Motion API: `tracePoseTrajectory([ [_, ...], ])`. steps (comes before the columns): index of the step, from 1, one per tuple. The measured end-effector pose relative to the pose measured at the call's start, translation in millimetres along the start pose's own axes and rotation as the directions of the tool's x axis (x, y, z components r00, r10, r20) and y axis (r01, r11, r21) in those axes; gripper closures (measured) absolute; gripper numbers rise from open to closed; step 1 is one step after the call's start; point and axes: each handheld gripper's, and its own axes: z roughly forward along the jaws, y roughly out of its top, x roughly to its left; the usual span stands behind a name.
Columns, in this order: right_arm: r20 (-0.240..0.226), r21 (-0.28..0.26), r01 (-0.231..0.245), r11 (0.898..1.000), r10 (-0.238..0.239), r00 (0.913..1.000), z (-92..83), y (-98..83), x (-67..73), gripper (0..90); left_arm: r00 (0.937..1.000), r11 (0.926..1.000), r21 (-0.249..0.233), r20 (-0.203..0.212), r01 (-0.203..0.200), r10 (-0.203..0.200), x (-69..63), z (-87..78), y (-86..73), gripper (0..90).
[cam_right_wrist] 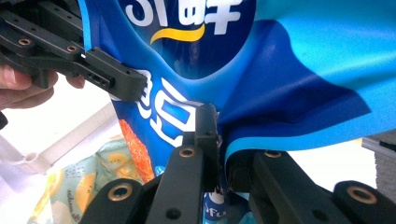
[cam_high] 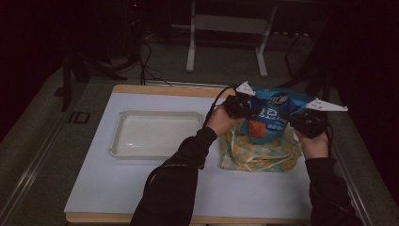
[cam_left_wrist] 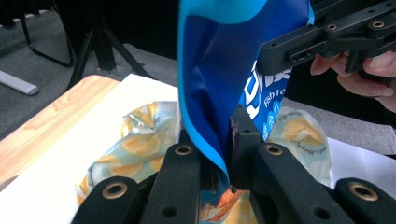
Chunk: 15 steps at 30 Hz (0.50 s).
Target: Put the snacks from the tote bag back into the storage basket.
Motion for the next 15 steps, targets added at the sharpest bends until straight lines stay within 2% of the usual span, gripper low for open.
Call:
tracePoseTrajectory([
  [4,0.006,-0.004,0.008,1.000,-0.008,0.9999,-4.4,6.0,1.3,86.1,1.0000,1.0000,0.002,-0.001,-0.006,0.006,-1.9,-3.7,7.3,85.4],
  [6,0.012,-0.013,0.017,1.000,-0.016,0.9998,-10.5,13.3,2.6,86.4,0.9999,1.0000,0.000,-0.002,-0.010,0.010,-5.2,-8.4,16.3,85.5],
  [15,0.013,-0.028,0.030,0.999,-0.030,0.9995,-19.7,28.3,8.3,86.7,0.9998,0.9998,0.006,-0.008,-0.018,0.018,-8.4,-22.3,31.5,86.1],
])
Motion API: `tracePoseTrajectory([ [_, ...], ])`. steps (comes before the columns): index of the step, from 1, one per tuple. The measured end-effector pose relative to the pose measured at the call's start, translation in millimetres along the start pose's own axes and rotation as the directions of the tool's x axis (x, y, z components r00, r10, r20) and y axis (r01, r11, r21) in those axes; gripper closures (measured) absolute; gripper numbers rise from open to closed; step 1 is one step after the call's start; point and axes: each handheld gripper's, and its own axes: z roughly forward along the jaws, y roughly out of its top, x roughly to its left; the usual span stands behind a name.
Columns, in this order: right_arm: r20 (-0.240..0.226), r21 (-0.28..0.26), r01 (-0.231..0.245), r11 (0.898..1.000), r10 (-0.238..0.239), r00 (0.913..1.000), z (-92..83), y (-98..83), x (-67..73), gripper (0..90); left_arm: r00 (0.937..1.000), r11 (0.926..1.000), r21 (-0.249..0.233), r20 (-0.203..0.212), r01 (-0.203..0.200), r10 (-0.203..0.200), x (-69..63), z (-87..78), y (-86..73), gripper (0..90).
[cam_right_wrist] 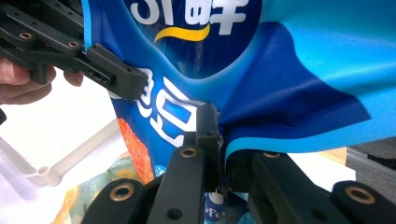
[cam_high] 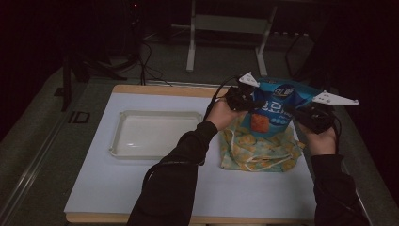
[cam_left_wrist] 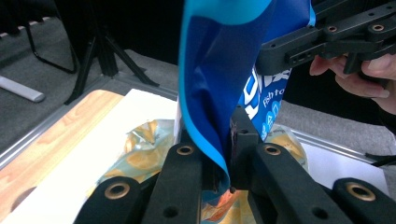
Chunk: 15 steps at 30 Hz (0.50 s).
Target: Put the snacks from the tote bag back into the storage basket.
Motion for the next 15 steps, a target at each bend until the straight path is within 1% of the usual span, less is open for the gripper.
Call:
tracePoseTrajectory([
  [3,-0.003,-0.014,0.008,1.000,-0.008,1.0000,-1.6,8.1,4.2,86.9,0.9998,0.9999,0.000,-0.012,-0.012,0.012,-1.3,-10.5,6.7,86.1],
  [6,-0.006,-0.025,0.019,1.000,-0.019,0.9998,-2.1,15.4,8.7,87.0,0.9997,0.9999,-0.004,-0.018,-0.014,0.014,-1.2,-16.5,9.1,86.2],
  [7,-0.006,-0.025,0.019,1.000,-0.019,0.9998,-2.1,15.4,8.7,87.0,0.9997,0.9998,-0.007,-0.019,-0.016,0.016,-1.0,-19.6,10.1,86.2],
  [8,-0.006,-0.028,0.023,0.999,-0.023,0.9997,-2.2,18.0,10.4,87.0,0.9996,0.9998,-0.007,-0.022,-0.020,0.020,-0.7,-22.9,11.2,86.2],
  [9,-0.008,-0.030,0.032,0.999,-0.032,0.9994,-1.7,24.3,14.5,87.0,0.9995,0.9998,-0.010,-0.024,-0.020,0.019,0.2,-29.3,13.2,86.2],
  [10,-0.008,-0.030,0.032,0.999,-0.032,0.9994,-1.7,24.3,14.5,87.0,0.9995,0.9998,-0.010,-0.024,-0.020,0.019,0.2,-29.3,13.2,86.3],
  [11,-0.007,-0.031,0.041,0.999,-0.042,0.9991,-1.2,29.3,18.1,87.0,0.9995,0.9997,-0.012,-0.026,-0.020,0.020,0.8,-32.7,14.1,86.3],
  [12,-0.007,-0.031,0.041,0.999,-0.042,0.9991,-1.2,29.3,18.1,87.0,0.9994,0.9997,-0.012,-0.029,-0.022,0.021,1.3,-35.9,15.1,86.3],
  [13,-0.009,-0.034,0.049,0.998,-0.049,0.9988,0.1,35.7,22.8,87.0,0.9992,0.9997,-0.011,-0.032,-0.023,0.022,2.2,-40.2,16.4,86.3],
  [14,-0.010,-0.034,0.049,0.998,-0.049,0.9987,0.5,37.7,24.1,87.0,0.9992,0.9997,-0.013,-0.035,-0.023,0.022,2.4,-42.7,17.0,86.3],
  [15,-0.012,-0.036,0.051,0.998,-0.051,0.9986,1.2,40.4,26.1,87.0,0.9990,0.9997,-0.012,-0.038,-0.022,0.021,3.5,-49.7,18.9,86.3],
])
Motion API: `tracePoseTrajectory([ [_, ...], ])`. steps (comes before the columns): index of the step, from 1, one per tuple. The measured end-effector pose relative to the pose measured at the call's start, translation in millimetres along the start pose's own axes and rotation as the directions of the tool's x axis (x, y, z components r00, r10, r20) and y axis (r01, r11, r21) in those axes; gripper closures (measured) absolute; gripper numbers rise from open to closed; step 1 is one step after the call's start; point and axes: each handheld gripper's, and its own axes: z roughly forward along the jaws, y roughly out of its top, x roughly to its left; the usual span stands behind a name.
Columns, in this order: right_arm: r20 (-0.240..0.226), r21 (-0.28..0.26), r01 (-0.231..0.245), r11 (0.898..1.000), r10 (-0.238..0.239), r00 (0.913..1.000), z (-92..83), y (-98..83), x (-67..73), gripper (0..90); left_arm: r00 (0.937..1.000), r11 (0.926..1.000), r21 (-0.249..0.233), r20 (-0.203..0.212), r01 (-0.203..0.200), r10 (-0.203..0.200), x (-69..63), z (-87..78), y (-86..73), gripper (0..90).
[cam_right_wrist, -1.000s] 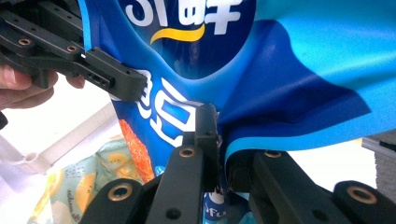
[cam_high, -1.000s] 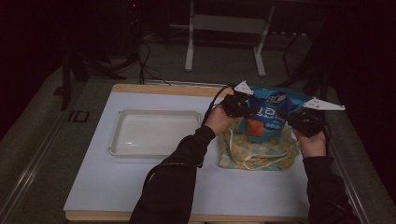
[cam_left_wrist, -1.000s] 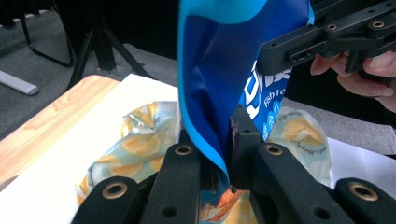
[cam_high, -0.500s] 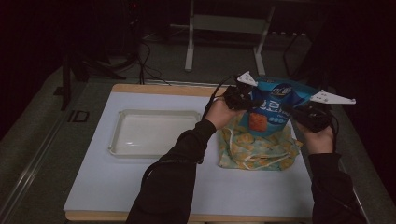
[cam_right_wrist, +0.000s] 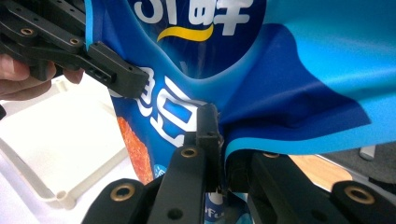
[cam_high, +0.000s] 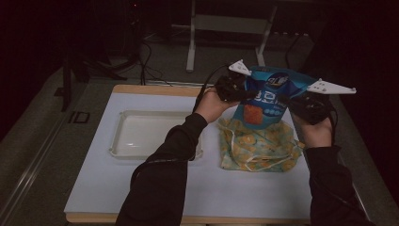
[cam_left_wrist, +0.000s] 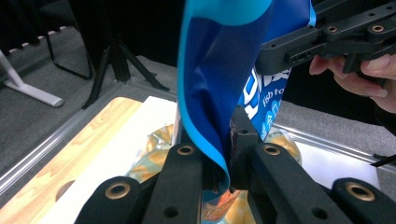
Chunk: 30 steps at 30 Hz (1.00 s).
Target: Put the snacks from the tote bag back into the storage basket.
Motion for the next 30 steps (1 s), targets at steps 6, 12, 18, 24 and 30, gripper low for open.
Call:
tracePoseTrajectory([
  [6,-0.010,-0.004,0.014,1.000,-0.014,0.9999,4.3,14.8,11.6,87.1,0.9999,1.0000,-0.004,-0.013,-0.004,0.004,2.5,-16.3,1.7,86.4],
  [12,-0.020,-0.006,0.034,0.999,-0.034,0.9992,11.6,25.4,24.0,87.1,0.9995,1.0000,-0.005,-0.032,0.001,-0.001,5.1,-34.3,-1.0,86.5],
  [18,-0.042,-0.006,0.052,0.999,-0.052,0.9978,21.7,34.0,38.3,87.1,0.9987,1.0000,-0.003,-0.051,0.005,-0.006,8.2,-54.0,-6.9,86.5],
  [24,-0.061,-0.005,0.068,0.998,-0.068,0.9958,32.8,42.1,53.3,87.1,0.9969,0.9999,-0.004,-0.078,0.016,-0.016,12.8,-77.9,-16.0,86.5],
  [30,-0.093,-0.010,0.083,0.996,-0.084,0.9922,46.2,50.1,68.9,87.1,0.9946,0.9997,0.001,-0.101,0.022,-0.022,16.7,-98.9,-24.3,86.6],
])
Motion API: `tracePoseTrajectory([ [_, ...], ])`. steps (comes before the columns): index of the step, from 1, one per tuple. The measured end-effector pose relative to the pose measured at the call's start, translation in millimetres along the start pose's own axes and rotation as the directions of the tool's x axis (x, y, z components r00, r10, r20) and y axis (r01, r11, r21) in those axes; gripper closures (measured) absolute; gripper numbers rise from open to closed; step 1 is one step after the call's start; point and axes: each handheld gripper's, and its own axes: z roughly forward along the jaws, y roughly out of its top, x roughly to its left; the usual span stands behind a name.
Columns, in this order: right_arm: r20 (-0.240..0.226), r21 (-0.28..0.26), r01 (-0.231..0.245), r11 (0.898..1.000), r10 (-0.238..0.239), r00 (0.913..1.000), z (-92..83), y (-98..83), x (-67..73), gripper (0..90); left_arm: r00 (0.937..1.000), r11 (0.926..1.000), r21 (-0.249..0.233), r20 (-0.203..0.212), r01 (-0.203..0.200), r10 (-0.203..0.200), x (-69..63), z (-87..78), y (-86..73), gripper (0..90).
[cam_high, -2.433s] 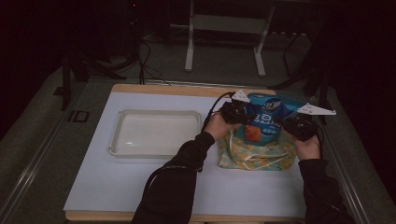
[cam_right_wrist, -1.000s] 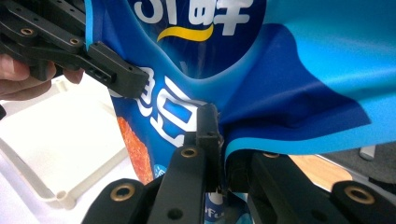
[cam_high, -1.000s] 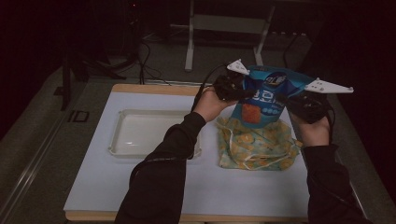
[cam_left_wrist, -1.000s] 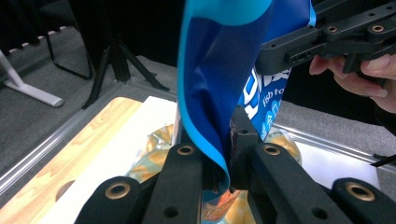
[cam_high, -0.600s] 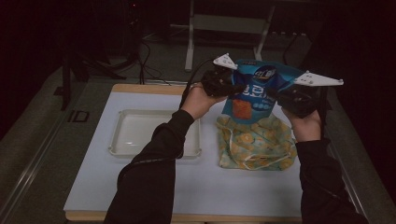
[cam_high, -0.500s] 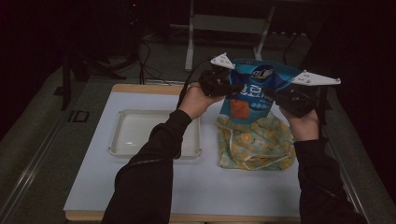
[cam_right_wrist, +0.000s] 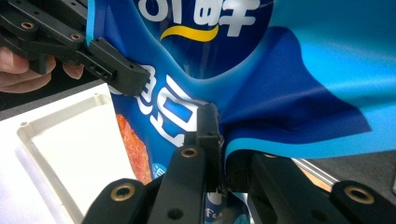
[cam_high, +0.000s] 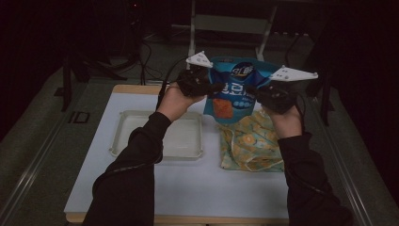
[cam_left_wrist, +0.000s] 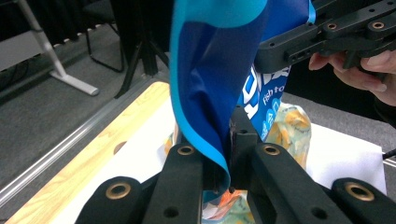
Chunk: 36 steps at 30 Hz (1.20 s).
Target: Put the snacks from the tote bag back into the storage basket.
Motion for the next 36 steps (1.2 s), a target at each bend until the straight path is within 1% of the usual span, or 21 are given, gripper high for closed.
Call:
tracePoseTrajectory([
  [5,-0.019,-0.002,0.013,1.000,-0.013,0.9997,13.5,7.6,14.8,87.1,0.9998,1.0000,-0.002,-0.017,0.006,-0.006,6.2,-19.3,-10.0,86.6],
  [6,-0.024,-0.004,0.016,1.000,-0.016,0.9996,15.9,8.8,17.3,87.1,0.9998,1.0000,-0.002,-0.017,0.006,-0.006,6.2,-19.3,-10.0,86.6],
  [8,-0.034,-0.002,0.019,1.000,-0.019,0.9992,20.9,11.3,22.6,87.1,0.9995,0.9999,0.000,-0.027,0.014,-0.014,9.3,-29.9,-15.7,86.6],
  [9,-0.034,-0.002,0.019,1.000,-0.019,0.9992,20.9,11.3,22.6,87.1,0.9995,0.9999,0.000,-0.027,0.014,-0.014,9.3,-29.9,-15.7,86.6],
  [10,-0.043,-0.004,0.028,1.000,-0.028,0.9987,26.8,14.3,28.8,87.1,0.9993,0.9999,0.002,-0.034,0.013,-0.013,11.6,-37.3,-19.6,86.6],
  [12,-0.047,-0.004,0.030,1.000,-0.030,0.9984,28.7,15.4,30.9,87.1,0.9991,0.9999,0.002,-0.039,0.016,-0.016,12.4,-40.9,-21.6,86.6],
  [13,-0.054,-0.003,0.036,0.999,-0.036,0.9979,33.9,18.1,36.9,87.1,0.9986,0.9998,-0.007,-0.050,0.018,-0.019,13.6,-47.9,-26.5,86.6],
  [14,-0.054,-0.003,0.036,0.999,-0.036,0.9979,33.9,18.1,36.9,87.1,0.9986,0.9998,-0.007,-0.050,0.018,-0.019,13.6,-47.9,-26.5,86.6],
  [16,-0.069,-0.001,0.045,0.999,-0.045,0.9966,43.1,21.8,45.8,87.1,0.9975,0.9994,-0.007,-0.062,0.033,-0.034,17.0,-57.9,-34.3,86.6],
  [17,-0.069,-0.001,0.045,0.999,-0.045,0.9966,43.1,21.8,45.8,87.1,0.9975,0.9994,-0.007,-0.062,0.033,-0.034,17.0,-57.9,-34.3,86.6],
  [18,-0.082,-0.001,0.045,0.999,-0.045,0.9956,49.8,23.0,51.3,87.1,0.9968,0.9992,0.000,-0.069,0.041,-0.041,19.6,-64.6,-39.1,86.6],
  [20,-0.092,-0.001,0.046,0.999,-0.045,0.9948,55.8,23.7,56.2,87.1,0.9962,0.9990,0.003,-0.075,0.044,-0.044,20.6,-67.9,-41.4,86.6],
  [21,-0.096,-0.003,0.046,0.999,-0.046,0.9943,59.0,24.2,59.0,87.1,0.9953,0.9987,0.009,-0.084,0.050,-0.049,22.8,-74.7,-45.8,86.6],
  [25,-0.119,-0.003,0.052,0.999,-0.052,0.9916,70.3,27.7,70.0,87.1,0.9936,0.9983,0.013,-0.098,0.057,-0.056,26.9,-88.6,-54.1,86.6],
  [26,-0.119,-0.003,0.052,0.999,-0.052,0.9916,70.3,27.7,70.0,87.1,0.9936,0.9983,0.013,-0.098,0.057,-0.056,26.9,-88.6,-54.1,86.6],
  [28,-0.131,-0.003,0.062,0.998,-0.062,0.9894,78.6,32.1,78.9,87.1,0.9926,0.9982,0.016,-0.107,0.059,-0.057,29.2,-96.6,-57.6,86.6],
  [30,-0.139,-0.003,0.063,0.998,-0.063,0.9883,82.5,34.7,83.6,87.0,0.9912,0.9979,0.020,-0.119,0.061,-0.058,31.4,-106.1,-61.0,86.6],
  [31,-0.140,-0.005,0.067,0.998,-0.067,0.9878,84.5,36.0,86.1,87.1,0.9912,0.9979,0.020,-0.119,0.061,-0.058,31.4,-106.1,-61.0,86.6],
  [32,-0.146,-0.007,0.070,0.998,-0.070,0.9868,87.1,37.6,88.9,87.1,0.9900,0.9977,0.022,-0.127,0.065,-0.061,32.5,-112.4,-63.4,86.6],
  [34,-0.148,-0.008,0.072,0.997,-0.073,0.9864,88.7,38.5,90.5,87.1,0.9891,0.9977,0.025,-0.134,0.064,-0.060,33.4,-116.8,-65.4,86.6],
  [36,-0.159,-0.009,0.074,0.997,-0.075,0.9845,94.9,41.3,97.5,87.1,0.9880,0.9973,0.027,-0.141,0.068,-0.064,35.1,-123.5,-69.4,86.6],
])
